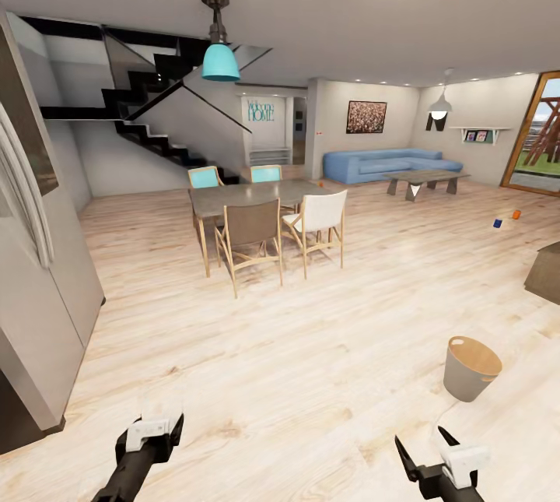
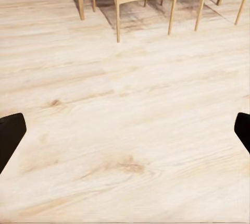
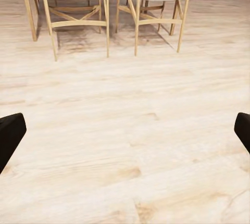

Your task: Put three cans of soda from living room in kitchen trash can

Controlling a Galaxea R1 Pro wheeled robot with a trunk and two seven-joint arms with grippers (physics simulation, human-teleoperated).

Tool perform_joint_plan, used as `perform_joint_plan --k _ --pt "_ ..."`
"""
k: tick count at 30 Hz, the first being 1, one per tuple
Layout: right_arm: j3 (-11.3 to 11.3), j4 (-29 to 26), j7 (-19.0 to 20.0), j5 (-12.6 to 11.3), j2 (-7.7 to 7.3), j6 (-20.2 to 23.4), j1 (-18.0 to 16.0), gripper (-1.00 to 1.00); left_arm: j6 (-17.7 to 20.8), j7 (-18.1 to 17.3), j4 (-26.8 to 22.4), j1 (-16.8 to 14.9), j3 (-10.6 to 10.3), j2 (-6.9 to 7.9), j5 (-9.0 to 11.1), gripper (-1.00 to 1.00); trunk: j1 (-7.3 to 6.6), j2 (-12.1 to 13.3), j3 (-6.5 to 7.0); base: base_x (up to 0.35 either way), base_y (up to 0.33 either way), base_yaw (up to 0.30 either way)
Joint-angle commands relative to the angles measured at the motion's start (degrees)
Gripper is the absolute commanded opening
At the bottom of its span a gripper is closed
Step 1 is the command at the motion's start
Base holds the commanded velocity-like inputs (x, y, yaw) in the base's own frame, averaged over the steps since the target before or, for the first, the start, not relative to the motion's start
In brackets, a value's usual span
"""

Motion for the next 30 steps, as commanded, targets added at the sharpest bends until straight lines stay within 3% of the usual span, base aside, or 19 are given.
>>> perform_joint_plan --k 1,17,30 --pt "0.0 0.0 0.0 0.0 0.00 0.0 0.0 1.00 -0.1 0.0 0.3 0.0 0.0 -0.01 0.0 1.00 0.00 0.0 0.00 0.000 0.000 0.000" --pt "0.4 0.0 0.1 -0.2 0.79 0.0 0.0 1.00 -0.2 0.0 1.5 -0.1 -0.2 -0.04 -0.1 1.00 0.00 0.0 0.02 0.122 0.000 -0.005" --pt "0.3 0.0 0.1 -0.2 0.90 -0.1 0.0 1.00 -0.2 0.0 4.3 -0.1 -0.2 -0.05 0.0 1.00 0.00 0.0 0.59 0.218 0.000 -0.179"
